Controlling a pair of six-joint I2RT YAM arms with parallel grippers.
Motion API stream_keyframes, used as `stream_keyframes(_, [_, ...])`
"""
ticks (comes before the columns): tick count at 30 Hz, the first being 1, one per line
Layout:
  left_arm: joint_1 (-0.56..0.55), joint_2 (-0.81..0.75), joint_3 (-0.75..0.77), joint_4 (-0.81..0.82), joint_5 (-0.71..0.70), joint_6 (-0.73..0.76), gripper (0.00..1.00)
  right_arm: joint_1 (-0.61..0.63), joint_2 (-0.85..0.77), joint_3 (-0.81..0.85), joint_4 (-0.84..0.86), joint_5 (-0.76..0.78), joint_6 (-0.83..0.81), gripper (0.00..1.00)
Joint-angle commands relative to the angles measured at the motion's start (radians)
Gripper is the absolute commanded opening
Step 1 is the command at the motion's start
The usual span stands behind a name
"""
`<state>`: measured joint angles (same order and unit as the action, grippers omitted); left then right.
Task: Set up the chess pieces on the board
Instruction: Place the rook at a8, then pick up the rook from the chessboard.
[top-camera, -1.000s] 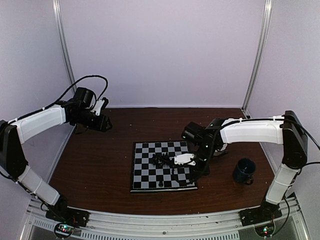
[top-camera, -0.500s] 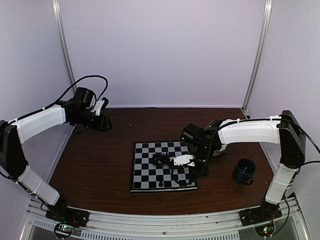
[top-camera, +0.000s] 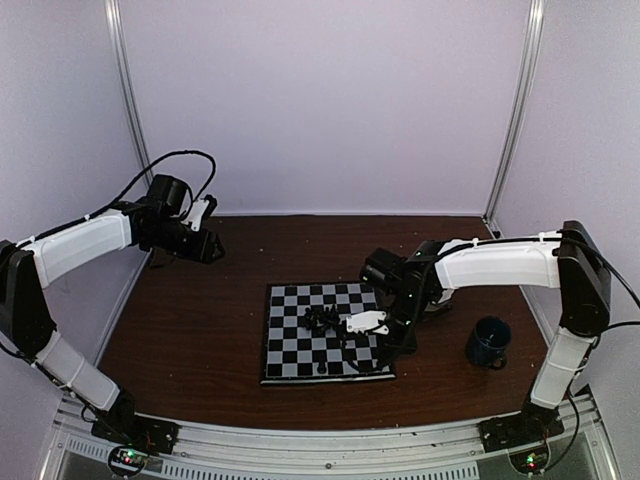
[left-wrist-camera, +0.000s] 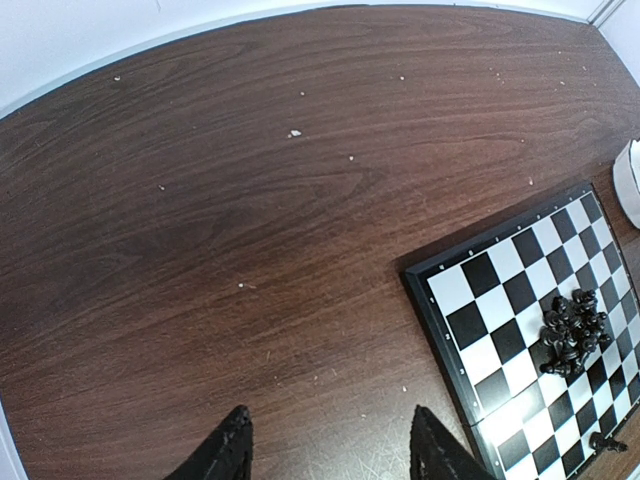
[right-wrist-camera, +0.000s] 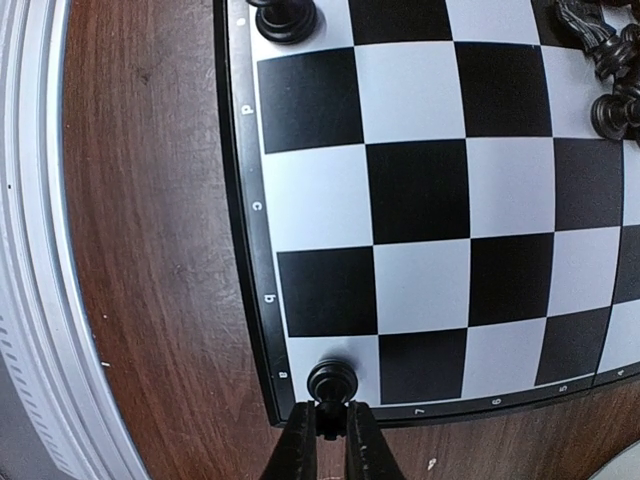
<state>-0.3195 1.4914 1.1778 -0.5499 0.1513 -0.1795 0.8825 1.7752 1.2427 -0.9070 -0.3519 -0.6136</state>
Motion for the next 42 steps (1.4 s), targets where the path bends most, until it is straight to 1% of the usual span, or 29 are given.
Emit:
stream_keyframes(1, [0.01, 0.005, 0.006, 0.02, 0.007, 0.015, 0.54, 0.009, 0.014, -0.001, 0.004, -0.011, 0.011, 0.09])
stream_keyframes(6, [0.01, 0.003, 0.006, 0.02, 0.008, 0.014, 0.54, 0.009, 0.009, 0.0, -0.001, -0.009, 0.011, 0.13])
stream_keyframes(14, [0.01, 0.009, 0.006, 0.019, 0.011, 0.014, 0.54, 0.009, -0.032, 0.007, -0.023, -0.019, 0.018, 0.24])
stream_keyframes(18, [0.01, 0.014, 0.006, 0.021, 0.01, 0.016, 0.54, 0.004, -0.065, 0.036, -0.07, -0.038, 0.018, 0.25])
stream_keyframes(20, [0.01, 0.022, 0.005, 0.021, 0.055, 0.039, 0.52, -0.018, -0.106, 0.059, -0.111, -0.07, 0.012, 0.26])
stream_keyframes(22, [0.005, 0.025, 0.002, 0.03, 0.168, 0.053, 0.52, -0.067, -0.161, 0.071, -0.139, -0.104, 0.015, 0.28])
stream_keyframes(23, [-0.009, 0.023, 0.007, 0.028, 0.207, 0.048, 0.51, -0.101, -0.188, 0.072, -0.145, -0.123, 0.021, 0.29])
stream_keyframes(24, [-0.04, 0.019, 0.016, 0.016, 0.213, 0.046, 0.51, -0.139, -0.219, 0.067, -0.148, -0.143, 0.028, 0.3])
stream_keyframes(26, [-0.129, 0.014, 0.043, -0.022, 0.17, 0.064, 0.51, -0.229, -0.281, 0.019, -0.127, -0.185, 0.049, 0.33])
stream_keyframes(28, [-0.238, 0.027, 0.082, -0.076, 0.11, 0.078, 0.51, -0.324, -0.356, -0.06, -0.064, -0.21, 0.079, 0.38])
stream_keyframes(29, [-0.272, 0.036, 0.105, -0.099, 0.101, 0.068, 0.51, -0.362, -0.379, -0.102, -0.023, -0.218, 0.093, 0.4])
stream_keyframes(30, [-0.294, 0.043, 0.111, -0.105, 0.102, 0.036, 0.51, -0.404, -0.397, -0.136, 0.016, -0.227, 0.101, 0.41])
stream_keyframes(32, [-0.33, 0.059, 0.111, -0.089, 0.087, -0.051, 0.51, -0.45, -0.414, -0.198, 0.064, -0.256, 0.119, 0.42])
stream_keyframes(35, [-0.378, 0.099, 0.108, -0.059, 0.029, -0.148, 0.5, -0.481, -0.418, -0.252, 0.119, -0.268, 0.121, 0.43])
stream_keyframes(38, [-0.418, 0.169, 0.131, -0.031, 0.009, -0.182, 0.49, -0.488, -0.418, -0.263, 0.129, -0.273, 0.118, 0.43])
stream_keyframes(42, [-0.457, 0.267, 0.22, -0.059, -0.003, -0.207, 0.46, -0.488, -0.414, -0.27, 0.136, -0.306, 0.119, 0.44])
